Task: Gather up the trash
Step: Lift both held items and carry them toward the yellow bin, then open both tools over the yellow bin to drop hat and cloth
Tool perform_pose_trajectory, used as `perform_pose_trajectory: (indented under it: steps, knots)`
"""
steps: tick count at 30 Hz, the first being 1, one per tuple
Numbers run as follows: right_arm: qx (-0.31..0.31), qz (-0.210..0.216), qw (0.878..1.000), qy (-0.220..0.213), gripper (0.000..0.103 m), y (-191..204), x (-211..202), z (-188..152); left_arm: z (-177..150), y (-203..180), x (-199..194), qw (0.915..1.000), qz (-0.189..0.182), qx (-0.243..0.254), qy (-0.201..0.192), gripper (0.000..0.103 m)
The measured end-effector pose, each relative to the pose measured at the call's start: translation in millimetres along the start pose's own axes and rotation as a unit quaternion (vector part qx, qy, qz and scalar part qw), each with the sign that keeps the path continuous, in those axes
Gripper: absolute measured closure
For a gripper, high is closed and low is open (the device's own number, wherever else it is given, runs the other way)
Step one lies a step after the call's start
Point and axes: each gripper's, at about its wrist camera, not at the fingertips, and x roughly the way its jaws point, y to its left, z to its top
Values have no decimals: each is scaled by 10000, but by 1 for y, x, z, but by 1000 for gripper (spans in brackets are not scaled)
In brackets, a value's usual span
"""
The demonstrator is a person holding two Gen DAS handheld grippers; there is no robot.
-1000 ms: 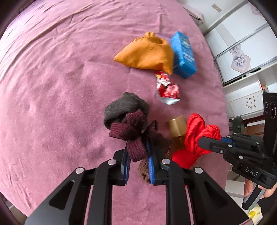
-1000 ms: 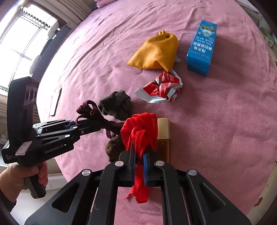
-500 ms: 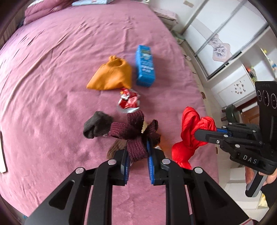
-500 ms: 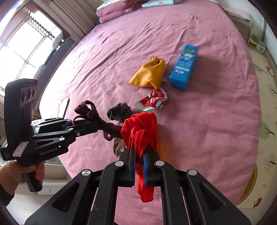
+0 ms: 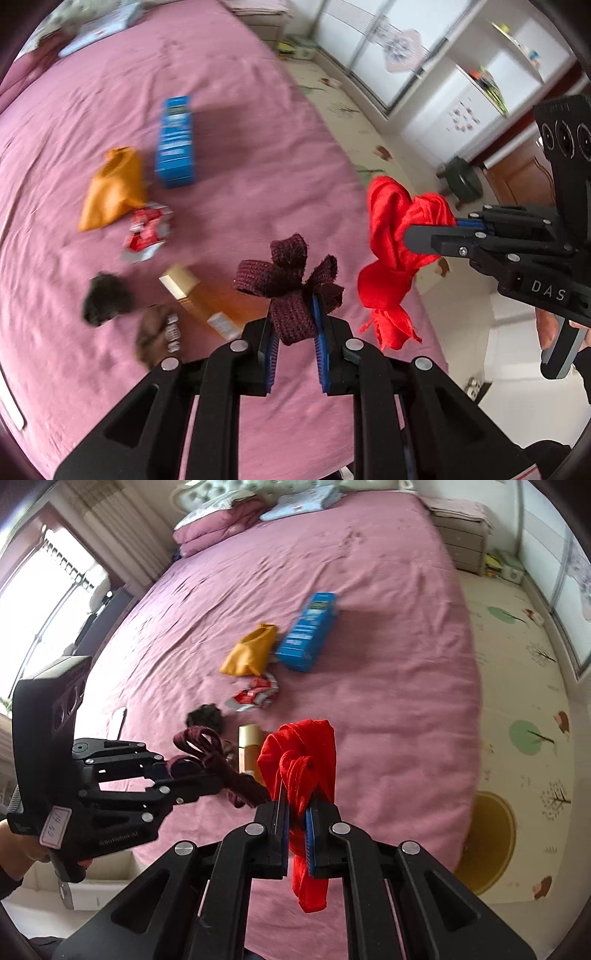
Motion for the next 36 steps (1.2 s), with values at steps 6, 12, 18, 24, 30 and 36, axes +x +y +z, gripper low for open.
perform_pose_trajectory:
  steps: [6, 12, 18, 24, 30, 36]
  knots:
    - [319, -181, 9993, -41, 96, -53, -26, -24, 23, -56, 32, 9986, -184, 444, 207, 86]
    - [626, -354, 9974, -73, 96, -105, -50, -45, 50, -111, 64, 9957, -307, 777, 401, 86]
    - [973, -595, 9934, -107, 96, -159, -69, -66, 69, -155, 94, 9912, -418, 1097, 604, 86]
    - [1438, -809, 9862, -139, 96, -212, -83, -88, 83, -199, 127, 9839, -568, 1466, 846, 86]
    - [1765, -1003, 9790, -212, 96, -247, -93, -105, 98, -243, 154, 9760, -789, 1764, 1005, 86]
    - [2029, -1233, 9706, -389, 75, -273, -109, -111, 111, -268, 167, 9692, -1070, 1951, 1055, 78]
